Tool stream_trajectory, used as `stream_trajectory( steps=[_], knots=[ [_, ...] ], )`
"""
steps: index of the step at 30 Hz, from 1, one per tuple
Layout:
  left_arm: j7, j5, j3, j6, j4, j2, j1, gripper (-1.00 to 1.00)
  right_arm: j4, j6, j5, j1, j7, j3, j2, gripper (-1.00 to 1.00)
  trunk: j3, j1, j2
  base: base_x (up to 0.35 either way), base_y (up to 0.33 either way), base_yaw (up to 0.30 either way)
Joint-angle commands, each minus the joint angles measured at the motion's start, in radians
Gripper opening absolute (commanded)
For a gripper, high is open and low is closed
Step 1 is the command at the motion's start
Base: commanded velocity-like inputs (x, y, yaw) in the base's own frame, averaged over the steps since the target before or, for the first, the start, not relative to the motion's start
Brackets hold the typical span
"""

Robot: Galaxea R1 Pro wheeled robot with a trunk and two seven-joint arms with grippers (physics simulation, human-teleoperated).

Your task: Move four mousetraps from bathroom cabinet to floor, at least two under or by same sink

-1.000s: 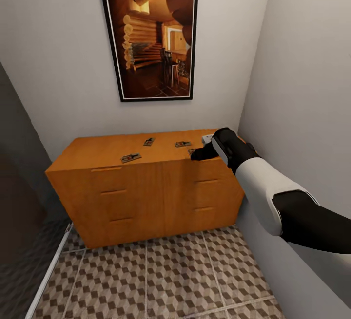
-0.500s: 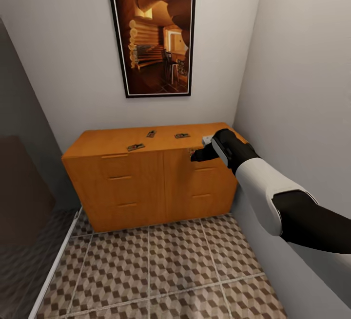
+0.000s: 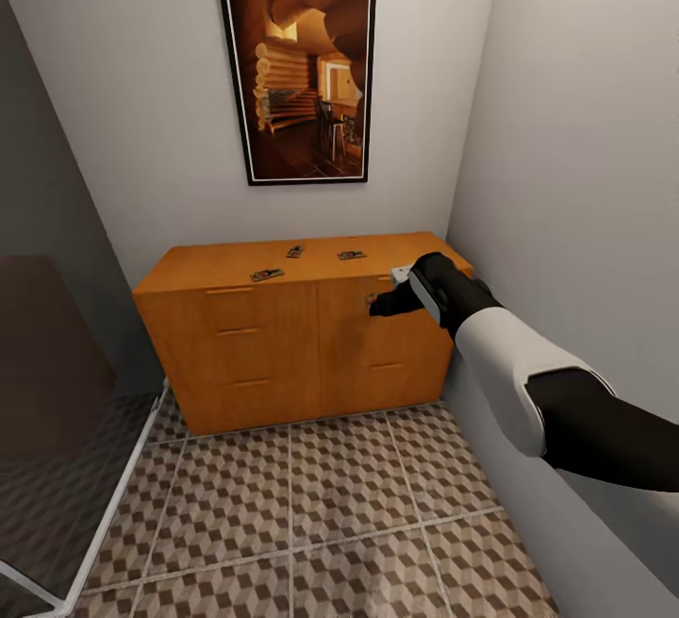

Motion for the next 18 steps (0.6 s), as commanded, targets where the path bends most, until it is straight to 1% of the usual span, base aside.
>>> stream_trajectory(
  steps=[1,3,6,8,11,12,13,14,15,16,17,18],
  knots=[
    [0.005,-0.001,-0.003,-0.001,-0.002,0.0,0.001,1.0,0.009,-0.006,0.007,0.0,0.008,0.003,0.0,-1.0,-0.001,0.0,0.0,-0.015,0.0,0.0],
    [0.005,-0.001,-0.003,-0.001,-0.002,0.0,0.001,1.0,0.026,-0.021,0.007,0.0,0.008,0.003,0.0,-1.0,-0.001,0.0,0.0,-0.011,0.0,0.0],
    [0.005,-0.001,-0.003,-0.001,-0.002,0.0,0.001,1.0,0.092,-0.087,0.007,0.0,0.008,0.004,0.001,-1.0,-0.001,0.0,0.0,-0.004,0.0,0.0],
    [0.005,-0.001,-0.002,-0.001,-0.002,0.0,0.001,1.0,0.154,-0.15,0.007,0.0,0.009,0.004,0.002,-1.0,-0.001,0.0,0.0,-0.002,0.0,0.0],
    [0.005,-0.001,-0.002,-0.001,-0.002,0.0,0.001,1.0,0.236,-0.218,0.007,0.0,0.01,0.004,0.001,-1.0,-0.001,0.0,0.0,0.0,0.0,0.0],
    [0.005,-0.001,-0.003,-0.001,-0.002,0.0,0.001,1.0,0.275,-0.262,0.007,0.0,0.01,0.004,0.001,-1.0,-0.001,0.0,0.0,0.0,0.0,0.0],
    [0.005,-0.001,-0.003,-0.001,-0.002,0.0,0.001,1.0,0.289,-0.285,0.007,0.002,0.011,0.004,0.0,-1.0,-0.001,0.0,0.0,0.0,0.0,0.0],
    [0.005,-0.001,-0.003,-0.001,-0.002,0.0,0.001,1.0,0.31,-0.329,0.007,0.012,0.013,0.004,-0.001,-1.0,-0.001,0.0,0.0,0.0,0.0,0.0],
    [0.005,-0.001,-0.003,-0.001,-0.002,0.0,0.001,1.0,0.317,-0.347,0.008,0.023,0.013,0.004,-0.001,-1.0,-0.001,0.0,0.0,0.0,0.0,0.0],
    [0.005,-0.001,-0.003,-0.001,-0.002,0.0,0.001,1.0,0.327,-0.376,0.01,0.057,0.014,0.004,-0.003,-1.0,-0.001,0.0,0.0,0.0,0.0,0.0],
    [0.005,-0.001,-0.003,-0.001,-0.002,0.0,0.001,1.0,0.33,-0.387,0.012,0.077,0.014,0.004,-0.003,-1.0,-0.001,0.0,0.0,0.0,0.0,0.0],
    [0.005,-0.001,-0.003,-0.001,-0.002,-0.001,0.0,1.0,0.335,-0.403,0.024,0.119,0.014,0.004,-0.004,-1.0,-0.001,0.0,0.0,0.0,0.0,0.0]
  ],
)
